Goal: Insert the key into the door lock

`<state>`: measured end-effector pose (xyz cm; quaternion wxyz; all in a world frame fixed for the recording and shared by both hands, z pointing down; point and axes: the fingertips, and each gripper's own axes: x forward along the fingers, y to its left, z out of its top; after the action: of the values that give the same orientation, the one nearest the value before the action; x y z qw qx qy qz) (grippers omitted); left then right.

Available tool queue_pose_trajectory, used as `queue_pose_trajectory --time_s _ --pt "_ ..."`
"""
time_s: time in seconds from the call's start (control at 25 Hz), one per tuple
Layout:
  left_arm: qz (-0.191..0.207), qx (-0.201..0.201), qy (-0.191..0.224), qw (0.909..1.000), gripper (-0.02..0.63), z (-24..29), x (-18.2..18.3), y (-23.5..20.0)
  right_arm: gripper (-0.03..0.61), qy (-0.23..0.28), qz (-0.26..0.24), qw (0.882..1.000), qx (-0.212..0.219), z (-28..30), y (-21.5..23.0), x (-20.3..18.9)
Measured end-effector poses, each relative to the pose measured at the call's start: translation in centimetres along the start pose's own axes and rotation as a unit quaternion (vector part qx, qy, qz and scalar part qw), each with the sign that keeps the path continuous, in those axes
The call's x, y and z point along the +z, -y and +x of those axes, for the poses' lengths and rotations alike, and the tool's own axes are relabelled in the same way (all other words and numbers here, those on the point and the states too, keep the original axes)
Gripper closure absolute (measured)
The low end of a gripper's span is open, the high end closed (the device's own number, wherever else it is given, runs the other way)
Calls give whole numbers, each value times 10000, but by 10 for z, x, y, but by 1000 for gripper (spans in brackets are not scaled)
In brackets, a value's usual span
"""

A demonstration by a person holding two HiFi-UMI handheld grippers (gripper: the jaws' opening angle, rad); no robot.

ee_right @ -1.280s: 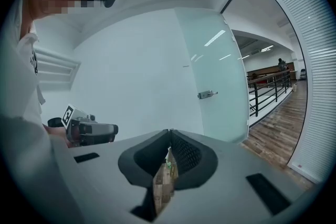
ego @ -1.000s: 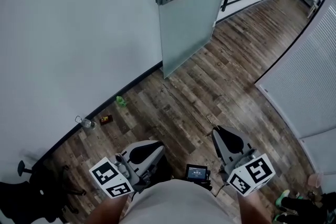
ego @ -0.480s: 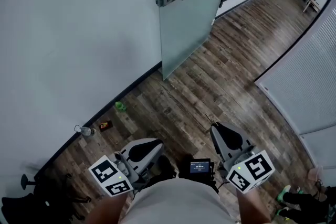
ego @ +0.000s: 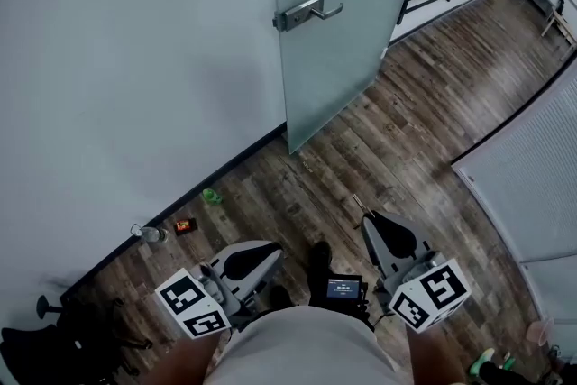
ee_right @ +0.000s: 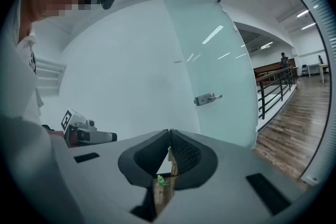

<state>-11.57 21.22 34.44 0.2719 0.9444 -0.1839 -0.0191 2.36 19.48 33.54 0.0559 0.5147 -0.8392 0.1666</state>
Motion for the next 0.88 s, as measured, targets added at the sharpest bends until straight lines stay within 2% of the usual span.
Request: queue_pose_trajectory --time_s 0.36,0.6,0.88 --pt "-128 423 192 9988 591 86 36 -38 549 -69 -78 9987 491 47 79 39" --pt "-276 647 237 9972 591 110 46 -61 549 -194 32 9975 679 72 109 42" --pt "-236 740 212 9968 591 122 70 -98 549 -227 47 9965 800 110 124 55"
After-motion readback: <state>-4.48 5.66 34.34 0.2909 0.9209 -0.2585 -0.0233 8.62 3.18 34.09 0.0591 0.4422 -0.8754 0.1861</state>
